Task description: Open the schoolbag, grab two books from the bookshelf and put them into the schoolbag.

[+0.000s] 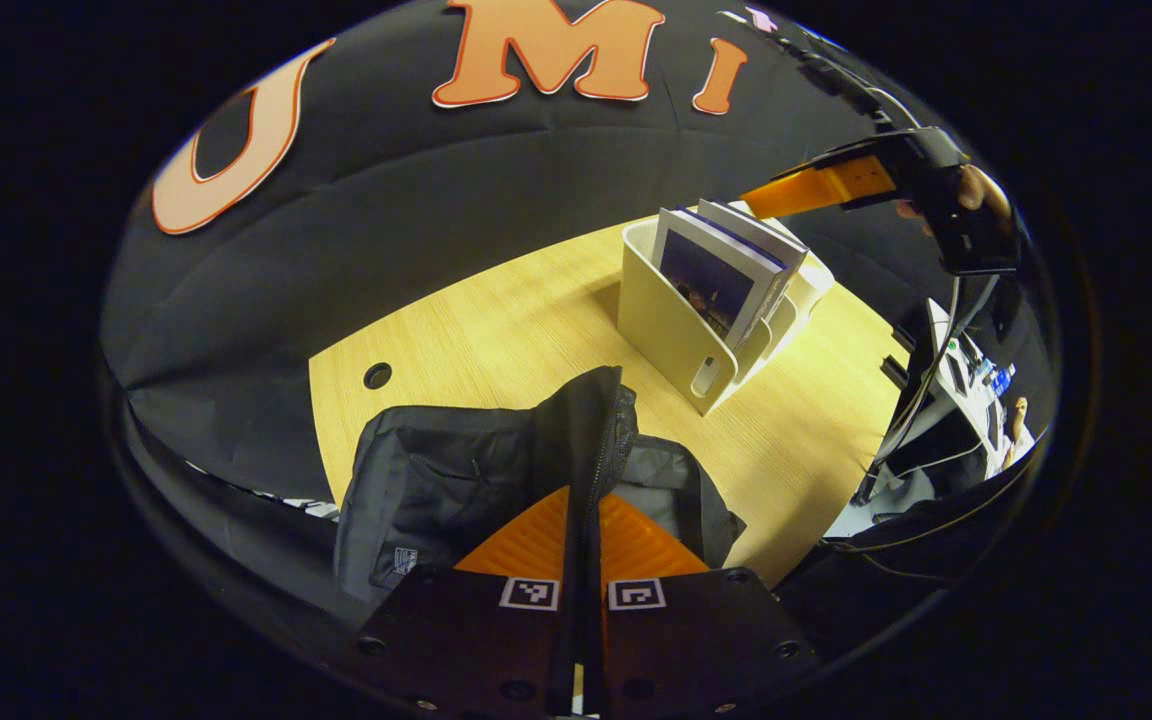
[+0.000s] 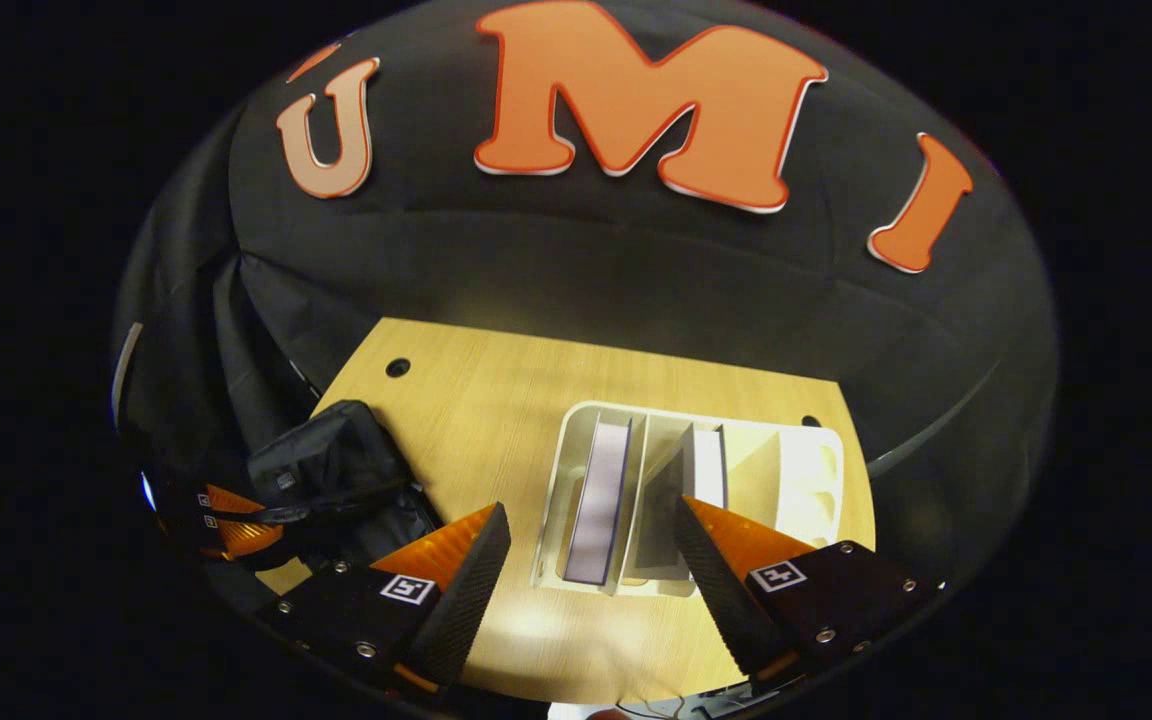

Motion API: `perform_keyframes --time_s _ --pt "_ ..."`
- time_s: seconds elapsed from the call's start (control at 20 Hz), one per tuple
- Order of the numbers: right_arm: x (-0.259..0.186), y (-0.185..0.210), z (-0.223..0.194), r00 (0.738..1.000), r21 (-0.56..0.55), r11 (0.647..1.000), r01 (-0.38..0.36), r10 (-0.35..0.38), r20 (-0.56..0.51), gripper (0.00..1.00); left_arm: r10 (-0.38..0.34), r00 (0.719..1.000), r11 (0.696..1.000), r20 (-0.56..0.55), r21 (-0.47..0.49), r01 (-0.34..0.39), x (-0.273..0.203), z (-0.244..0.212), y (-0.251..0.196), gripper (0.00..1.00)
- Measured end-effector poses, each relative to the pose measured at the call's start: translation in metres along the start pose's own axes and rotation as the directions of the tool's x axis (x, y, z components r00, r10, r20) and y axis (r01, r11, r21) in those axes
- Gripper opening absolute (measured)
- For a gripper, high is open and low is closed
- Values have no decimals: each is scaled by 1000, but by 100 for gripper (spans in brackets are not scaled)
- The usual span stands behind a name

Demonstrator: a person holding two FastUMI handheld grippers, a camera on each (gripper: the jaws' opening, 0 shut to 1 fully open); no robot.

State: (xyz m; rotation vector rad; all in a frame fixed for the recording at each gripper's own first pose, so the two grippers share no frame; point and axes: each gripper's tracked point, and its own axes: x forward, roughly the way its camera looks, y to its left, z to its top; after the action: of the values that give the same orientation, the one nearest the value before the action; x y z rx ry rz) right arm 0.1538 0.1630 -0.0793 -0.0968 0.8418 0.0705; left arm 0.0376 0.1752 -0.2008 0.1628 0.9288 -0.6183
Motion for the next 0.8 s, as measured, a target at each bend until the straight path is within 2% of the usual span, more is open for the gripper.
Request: perform_keyframes --time_s 0.05,0.15,0.25,0.3,0.35,0.4,0.45,0.5,0.55,0.65,0.7,0.75,0.8 --pt "15 4 -3 999 4 1000 -28 28 -40 99 7 1000 1000 -1 -10 -7 2 -1 0 4" --pt "41 0 -5 995 5 1000 -25 25 -99 99 18 1000 999 -2 -26 -18 2 -1 0 4" --pt "65 -3 -9 988 12 1000 -7 8 -153 92 24 1000 999 -4 -40 -24 3 -1 0 4" --pt "76 -2 -14 981 28 1000 -10 16 -192 100 26 1000 999 -7 -47 -26 4 -1 0 4" --pt "84 -1 -18 972 53 999 -8 21 -233 82 29 1000 998 -7 -55 -29 6 -1 0 4" --pt "89 -2 -19 962 70 997 -10 29 -270 77 32 999 998 -9 -62 -32 7 -1 0 4" --pt "97 -4 -22 954 87 996 0 26 -300 64 34 999 997 -10 -68 -35 7 -2 0 4" --pt "101 -6 -27 943 95 996 6 26 -331 59 33 999 997 -11 -73 -34 8 -2 -1 4" --pt "107 -7 -29 937 108 994 13 25 -348 43 34 999 996 -11 -78 -35 9 -3 1 4" --pt "101 -5 -28 926 137 990 18 35 -375 37 30 999 996 -13 -84 -31 10 -3 0 4" --pt "96 -5 -26 924 153 988 19 41 -381 44 27 1000 996 -13 -83 -28 11 -3 0 4" --pt "92 -5 -22 925 170 985 17 49 -376 34 22 1000 996 -14 -80 -23 12 -3 0 4" --pt "85 -9 -19 931 191 982 13 58 -361 34 18 1000 997 -15 -77 -19 12 -2 0 4"
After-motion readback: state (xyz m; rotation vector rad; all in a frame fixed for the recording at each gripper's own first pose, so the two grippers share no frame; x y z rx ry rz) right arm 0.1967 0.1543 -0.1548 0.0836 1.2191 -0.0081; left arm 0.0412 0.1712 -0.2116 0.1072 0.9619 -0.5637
